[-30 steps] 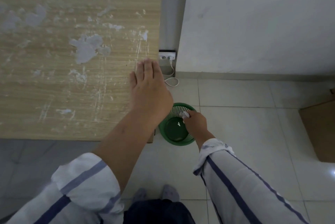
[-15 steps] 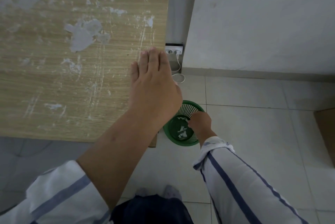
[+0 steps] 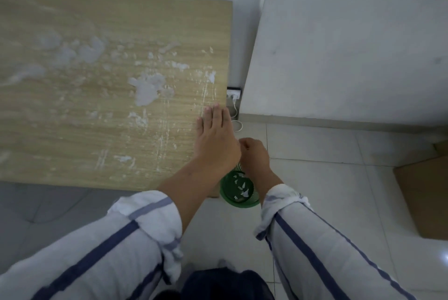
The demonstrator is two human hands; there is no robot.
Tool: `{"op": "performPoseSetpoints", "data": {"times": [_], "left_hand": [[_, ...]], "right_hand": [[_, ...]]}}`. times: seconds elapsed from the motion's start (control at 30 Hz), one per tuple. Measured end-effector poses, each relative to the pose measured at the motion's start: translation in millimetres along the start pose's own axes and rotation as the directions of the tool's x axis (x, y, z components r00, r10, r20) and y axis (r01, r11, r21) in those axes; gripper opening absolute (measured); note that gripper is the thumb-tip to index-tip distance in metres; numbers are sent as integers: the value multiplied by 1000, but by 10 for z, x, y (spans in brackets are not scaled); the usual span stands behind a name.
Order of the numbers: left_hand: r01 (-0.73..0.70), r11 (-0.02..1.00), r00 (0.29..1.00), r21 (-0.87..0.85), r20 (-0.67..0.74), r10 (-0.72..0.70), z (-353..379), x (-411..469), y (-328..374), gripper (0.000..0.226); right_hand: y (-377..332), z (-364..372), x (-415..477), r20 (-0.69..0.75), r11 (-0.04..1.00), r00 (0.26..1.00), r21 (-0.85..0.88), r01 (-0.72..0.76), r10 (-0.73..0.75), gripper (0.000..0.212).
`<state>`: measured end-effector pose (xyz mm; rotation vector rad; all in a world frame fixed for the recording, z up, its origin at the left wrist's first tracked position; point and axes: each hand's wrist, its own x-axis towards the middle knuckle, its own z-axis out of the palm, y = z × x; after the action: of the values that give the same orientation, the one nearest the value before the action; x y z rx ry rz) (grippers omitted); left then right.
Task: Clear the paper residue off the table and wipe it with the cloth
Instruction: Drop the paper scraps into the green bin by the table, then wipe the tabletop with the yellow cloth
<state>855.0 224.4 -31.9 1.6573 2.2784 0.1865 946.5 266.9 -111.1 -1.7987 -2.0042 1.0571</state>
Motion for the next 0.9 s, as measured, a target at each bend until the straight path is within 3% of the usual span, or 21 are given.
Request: {"op": "performPoseSetpoints", "data": {"times": [0.1,0.2,0.4,0.7,0.9], "left_hand": [[-61,998,995,-30,72,63,-178,-72,-55,61],[-81,996,994,-43,72,84,-441,-182,-151,54],[-39,999,999,14,33,39,-995,-346,-368,56],[56,998,982,34,-181,-49,-1777,-461,-858,55],[85,996,967,9,-244,-80,-2185,-249,-1462,55]], "right_hand": [[-474,-338,-167,-21,975,986,-153,161,-167,27],[-838,-556,-343,21,885,932,-306,351,-363,23],[-1392,-740,-547,11,913,940,-235,334,-342,34],[-2296,-844,-626,14,804,843,-294,518,-538,35],[-2955,-557,-496,23,746,797,-336,574,-603,35]]}}
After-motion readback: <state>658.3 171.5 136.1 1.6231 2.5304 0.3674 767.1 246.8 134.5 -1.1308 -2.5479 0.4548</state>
